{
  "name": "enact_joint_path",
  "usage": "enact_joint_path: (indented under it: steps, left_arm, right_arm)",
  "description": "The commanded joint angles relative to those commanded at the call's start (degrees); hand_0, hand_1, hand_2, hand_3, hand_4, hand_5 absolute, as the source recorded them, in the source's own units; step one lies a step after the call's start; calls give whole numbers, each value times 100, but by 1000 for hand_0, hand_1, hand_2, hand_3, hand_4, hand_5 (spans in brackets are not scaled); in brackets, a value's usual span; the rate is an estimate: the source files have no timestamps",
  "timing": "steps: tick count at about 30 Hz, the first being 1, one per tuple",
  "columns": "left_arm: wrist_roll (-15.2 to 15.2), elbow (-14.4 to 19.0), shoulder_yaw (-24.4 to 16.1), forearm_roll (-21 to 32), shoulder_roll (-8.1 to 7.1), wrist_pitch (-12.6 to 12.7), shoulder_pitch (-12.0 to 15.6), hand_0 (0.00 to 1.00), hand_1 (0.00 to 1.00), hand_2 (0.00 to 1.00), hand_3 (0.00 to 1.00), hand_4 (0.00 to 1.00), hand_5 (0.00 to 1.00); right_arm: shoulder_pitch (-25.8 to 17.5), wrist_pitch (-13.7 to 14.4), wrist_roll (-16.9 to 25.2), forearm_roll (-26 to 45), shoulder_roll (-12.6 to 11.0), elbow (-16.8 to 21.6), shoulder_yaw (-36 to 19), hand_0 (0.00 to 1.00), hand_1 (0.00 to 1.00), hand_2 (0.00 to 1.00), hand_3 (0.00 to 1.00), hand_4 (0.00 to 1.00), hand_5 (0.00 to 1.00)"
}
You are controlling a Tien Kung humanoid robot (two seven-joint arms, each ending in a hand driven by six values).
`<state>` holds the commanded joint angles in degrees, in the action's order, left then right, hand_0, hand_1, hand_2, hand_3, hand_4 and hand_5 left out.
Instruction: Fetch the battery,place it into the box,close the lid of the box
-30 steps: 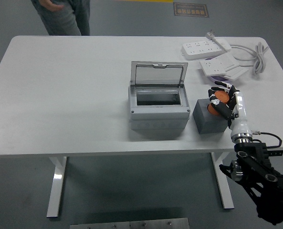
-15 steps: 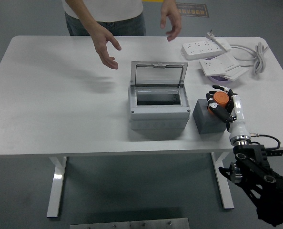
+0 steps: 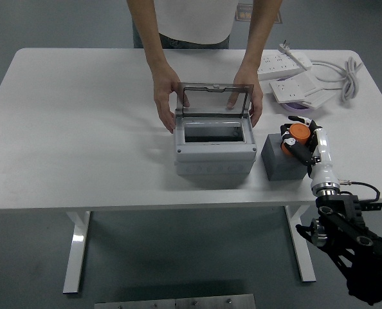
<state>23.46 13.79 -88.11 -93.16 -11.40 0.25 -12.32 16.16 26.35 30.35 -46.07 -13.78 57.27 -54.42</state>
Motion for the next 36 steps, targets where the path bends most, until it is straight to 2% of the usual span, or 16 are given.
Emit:
enact_joint_path:
  steps: [3, 4, 9, 10, 15, 16, 21, 22, 27, 28, 33, 34, 36]
  left_arm:
    - [-1, 0, 4, 4, 0, 2, 0, 601, 700, 591, 557, 589, 29]
    - [-1, 0, 4, 6, -1, 3, 0, 600, 700, 590, 557, 590, 29]
    - [-8, -2, 12, 25, -9, 13, 1, 600, 700, 590, 557, 590, 29]
    - [-9, -3, 14, 29, -11, 14, 0, 600, 700, 590, 557, 591, 32]
    - [-12, -4, 26, 48, -21, 19, 1, 600, 700, 590, 557, 591, 32]
    - [-11, -3, 24, 48, -22, 22, 2, 599, 699, 590, 557, 592, 35]
    - [-20, -4, 23, 52, -23, 35, -2, 599, 699, 590, 557, 592, 35]
    - [-21, -4, 22, 51, -23, 37, -3, 599, 699, 591, 558, 593, 33]
    - [-26, -6, 16, 48, -27, 45, -7, 599, 699, 591, 558, 593, 33]
    - [-28, -6, 15, 44, -28, 47, -7, 599, 700, 593, 562, 598, 34]
    - [-25, -4, 1, 19, -31, 54, -11, 599, 700, 593, 562, 598, 34]
    - [-25, -4, 0, 16, -31, 54, -12, 599, 700, 596, 563, 601, 35]
    - [-24, -3, -5, 7, -34, 58, -14, 599, 700, 596, 563, 601, 35]
  right_arm:
    - [-3, 35, -38, 8, 1, 0, -4, 648, 572, 569, 633, 593, 132]
    - [-5, 40, -55, 8, 2, 1, -6, 665, 530, 531, 583, 453, 140]
    - [-14, 82, -127, -14, 10, 3, -17, 665, 530, 531, 583, 453, 140]
    - [-14, 88, -135, -17, 10, 4, -18, 572, 446, 464, 500, 389, 28]
    - [-12, 117, -170, -17, 12, 17, -26, 572, 446, 464, 500, 389, 28]
    - [-11, 121, -179, -22, 10, 21, -26, 492, 370, 392, 359, 329, 2]
    - [-4, 131, -206, -23, 6, 39, -35, 492, 370, 392, 359, 329, 2]
    - [-2, 131, -210, -22, 6, 40, -37, 405, 347, 367, 344, 214, 2]
    - [4, 130, -219, -23, 4, 43, -31, 405, 347, 367, 344, 214, 2]
    - [7, 129, -219, -22, 3, 43, -29, 341, 325, 350, 333, 127, 2]
    - [37, 129, -217, -20, -10, 52, -23, 341, 325, 350, 333, 127, 2]
    - [46, 127, -218, -19, -16, 57, -22, 296, 279, 350, 326, 87, 2]
    - [66, 126, -219, -13, -29, 70, -22, 296, 279, 350, 326, 87, 2]
